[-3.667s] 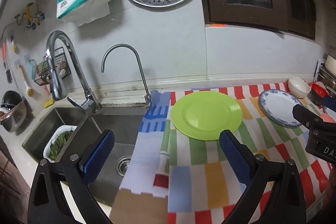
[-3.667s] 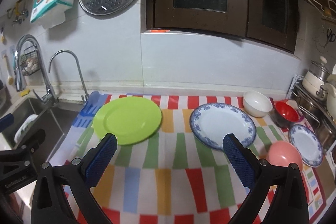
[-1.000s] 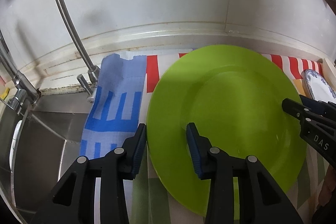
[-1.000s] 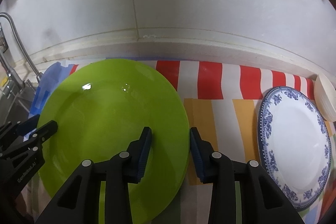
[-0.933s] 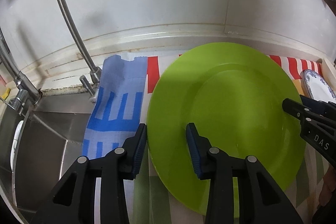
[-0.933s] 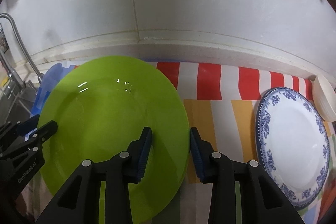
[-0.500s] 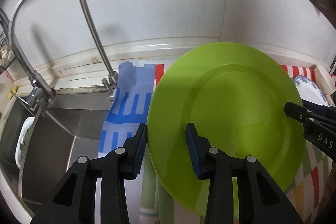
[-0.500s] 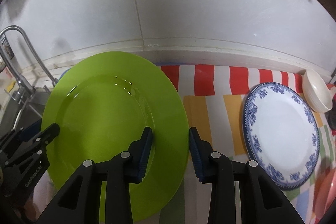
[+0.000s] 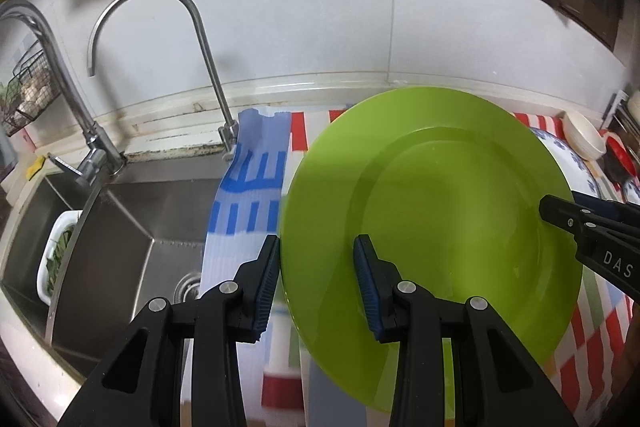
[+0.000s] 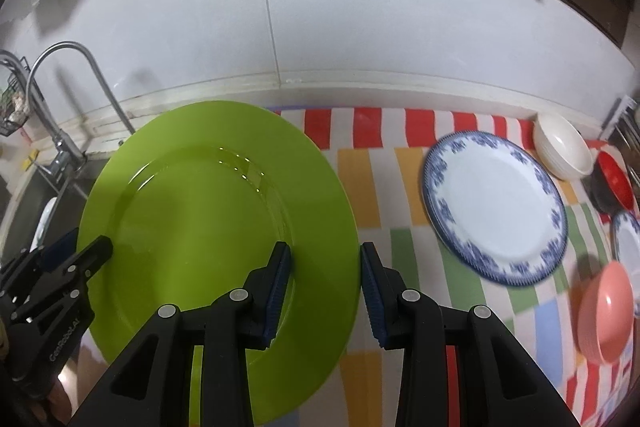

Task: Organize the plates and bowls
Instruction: 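Slide the green plate toward the sink-side cloth edge and open the left gripper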

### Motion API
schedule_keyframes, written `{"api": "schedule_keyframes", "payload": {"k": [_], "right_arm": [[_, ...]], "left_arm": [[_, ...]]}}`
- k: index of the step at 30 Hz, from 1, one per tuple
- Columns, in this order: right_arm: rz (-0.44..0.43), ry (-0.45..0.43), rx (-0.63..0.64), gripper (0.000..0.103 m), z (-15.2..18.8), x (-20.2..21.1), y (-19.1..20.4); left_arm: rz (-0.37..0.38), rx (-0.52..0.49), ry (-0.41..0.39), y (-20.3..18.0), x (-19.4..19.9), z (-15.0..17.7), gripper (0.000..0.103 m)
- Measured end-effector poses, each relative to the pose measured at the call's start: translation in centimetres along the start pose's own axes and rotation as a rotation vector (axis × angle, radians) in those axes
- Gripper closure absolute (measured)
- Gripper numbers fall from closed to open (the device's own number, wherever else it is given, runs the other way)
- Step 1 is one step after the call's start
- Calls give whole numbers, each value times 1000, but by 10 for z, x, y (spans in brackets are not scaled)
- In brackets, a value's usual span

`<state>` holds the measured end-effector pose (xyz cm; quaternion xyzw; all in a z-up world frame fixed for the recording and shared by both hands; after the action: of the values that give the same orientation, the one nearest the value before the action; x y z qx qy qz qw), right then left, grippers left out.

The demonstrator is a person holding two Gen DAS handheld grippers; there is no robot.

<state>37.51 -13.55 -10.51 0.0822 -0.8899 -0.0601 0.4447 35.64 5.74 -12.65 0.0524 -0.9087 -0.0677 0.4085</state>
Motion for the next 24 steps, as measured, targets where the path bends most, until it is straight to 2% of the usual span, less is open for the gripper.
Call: {"api": "schedule_keyframes", "payload": {"k": [12, 24], "right_arm": [[3, 57, -23, 66, 69, 38, -4], [7, 141, -30, 66, 116, 42, 1]], "left_arm": [[10, -18, 53, -1, 45, 58, 66], [15, -33, 134, -4, 51, 104, 66]]}}
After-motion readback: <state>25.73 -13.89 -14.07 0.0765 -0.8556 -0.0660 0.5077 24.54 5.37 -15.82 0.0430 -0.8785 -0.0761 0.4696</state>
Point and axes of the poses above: each gripper's, at about its wrist camera, not at the fingertips, and x roughly against the way its jaws point, y to its left, z to its underside, the point moved 6 cm from there along -x, roughly the way its jaws point, and after that the axes turned 9 degrees about -z, right-handed, at the moved point
